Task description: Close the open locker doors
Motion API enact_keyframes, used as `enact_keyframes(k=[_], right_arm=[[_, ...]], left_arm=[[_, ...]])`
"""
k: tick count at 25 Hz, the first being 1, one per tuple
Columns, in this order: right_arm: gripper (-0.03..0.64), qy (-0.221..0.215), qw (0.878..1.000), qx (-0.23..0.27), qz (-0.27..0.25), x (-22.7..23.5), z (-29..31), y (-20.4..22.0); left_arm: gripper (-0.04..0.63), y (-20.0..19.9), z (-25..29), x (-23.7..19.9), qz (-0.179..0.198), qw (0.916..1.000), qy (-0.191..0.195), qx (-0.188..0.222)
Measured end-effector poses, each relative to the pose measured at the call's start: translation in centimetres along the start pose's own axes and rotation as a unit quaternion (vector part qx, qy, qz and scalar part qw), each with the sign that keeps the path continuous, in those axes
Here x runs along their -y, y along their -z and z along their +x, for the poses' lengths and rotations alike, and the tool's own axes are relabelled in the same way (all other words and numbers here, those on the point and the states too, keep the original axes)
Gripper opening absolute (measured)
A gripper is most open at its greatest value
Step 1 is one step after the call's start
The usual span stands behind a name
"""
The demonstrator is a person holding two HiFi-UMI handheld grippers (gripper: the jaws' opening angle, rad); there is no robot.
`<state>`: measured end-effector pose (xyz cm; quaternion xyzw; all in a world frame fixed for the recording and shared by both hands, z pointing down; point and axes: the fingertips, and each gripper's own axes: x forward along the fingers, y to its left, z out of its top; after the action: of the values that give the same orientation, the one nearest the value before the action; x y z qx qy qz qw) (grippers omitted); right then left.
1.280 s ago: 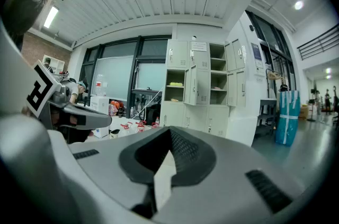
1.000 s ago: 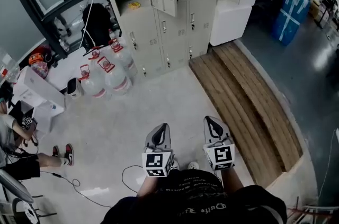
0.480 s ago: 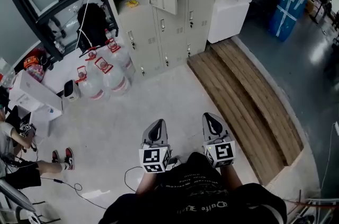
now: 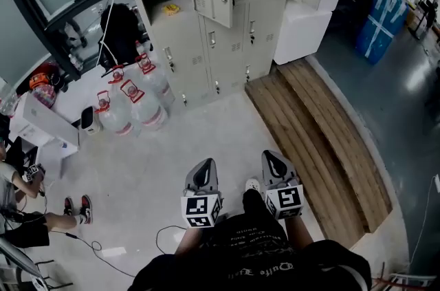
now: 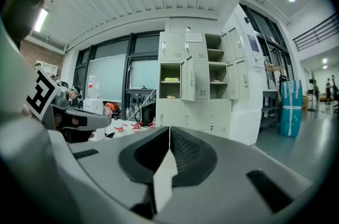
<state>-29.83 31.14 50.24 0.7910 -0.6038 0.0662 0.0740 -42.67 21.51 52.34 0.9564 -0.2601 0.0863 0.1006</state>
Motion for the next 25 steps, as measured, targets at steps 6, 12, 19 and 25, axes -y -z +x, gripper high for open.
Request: enact_keyframes(k=[6,12,19,25], right_arm=[[0.006,-0.018,1.0,0.012,0.0,6.6,6.2,-2.1],[0.006,-0.02,1.0,0.004,-0.008,12.9,10.2,-2.7],[0.006,-0.038,0.999,-0.004,-0.007,17.7,13.4,-2.6],[0.006,-0.059,0.998,-0.013,-0.013,19.9,15.8,-1.9]], left_arm=[[0.008,-2.3,7.9,0.9,-0.011,0.9999,-0.011,0.003],[0.008,-4.2,14.5,2.1,-0.006,0.9995,-0.029,0.009],[0.008,-5.3,19.5,3.9,0.005,0.9988,-0.049,0.006],[0.008,-5.6,22.3,4.2,-0.001,0.9977,-0.067,0.01]])
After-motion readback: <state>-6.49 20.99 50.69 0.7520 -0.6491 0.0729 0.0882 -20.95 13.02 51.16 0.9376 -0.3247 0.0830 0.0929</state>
